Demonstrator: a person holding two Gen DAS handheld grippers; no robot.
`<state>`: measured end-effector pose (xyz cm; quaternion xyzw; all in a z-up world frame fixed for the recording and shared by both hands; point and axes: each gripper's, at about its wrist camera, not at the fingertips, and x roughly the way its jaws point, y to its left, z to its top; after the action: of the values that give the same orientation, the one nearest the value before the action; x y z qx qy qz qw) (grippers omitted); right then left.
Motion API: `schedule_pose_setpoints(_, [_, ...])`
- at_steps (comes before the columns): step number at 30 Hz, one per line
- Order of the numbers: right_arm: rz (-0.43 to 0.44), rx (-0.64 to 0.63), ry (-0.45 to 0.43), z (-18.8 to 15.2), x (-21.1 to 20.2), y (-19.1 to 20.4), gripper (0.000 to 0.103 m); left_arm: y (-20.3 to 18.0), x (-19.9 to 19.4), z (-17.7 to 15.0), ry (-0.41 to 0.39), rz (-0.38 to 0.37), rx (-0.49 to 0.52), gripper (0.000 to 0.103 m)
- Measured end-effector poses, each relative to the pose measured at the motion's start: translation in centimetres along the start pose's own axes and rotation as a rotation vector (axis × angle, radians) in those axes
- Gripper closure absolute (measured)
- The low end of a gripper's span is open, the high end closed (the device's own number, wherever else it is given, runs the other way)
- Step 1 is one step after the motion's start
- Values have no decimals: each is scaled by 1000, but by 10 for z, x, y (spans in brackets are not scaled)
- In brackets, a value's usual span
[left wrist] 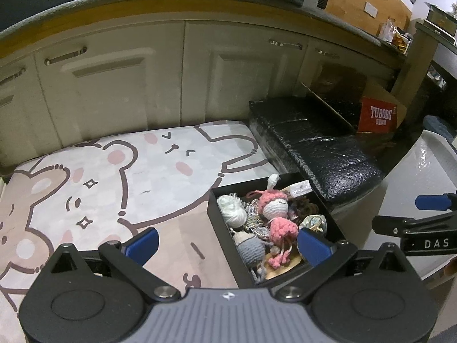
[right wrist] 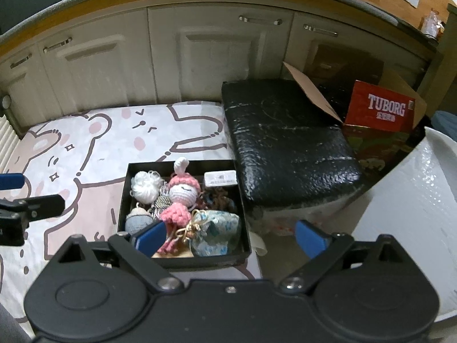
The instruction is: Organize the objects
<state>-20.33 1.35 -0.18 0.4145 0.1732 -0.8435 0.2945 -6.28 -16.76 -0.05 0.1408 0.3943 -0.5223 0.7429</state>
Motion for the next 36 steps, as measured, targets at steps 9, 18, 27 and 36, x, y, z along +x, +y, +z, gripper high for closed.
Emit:
schedule_pose_setpoints(9, [-11,1,-4,-6,-13,4,4,3,-13,-8,-11,27,-8,1])
schedule_pose_setpoints(18, [4,13,-14,-10,-24,7,3,7,-18,-13,-3,58,-15,1])
schedule_pose_setpoints(27, [2,-2,-13,-12,-26,13,3,7,-15,-16,22,85,-9,1])
schedule_pose_setpoints(36, [8,-7,-4,-12,-24,15,3,7,-14,-17,31,92,-7,1])
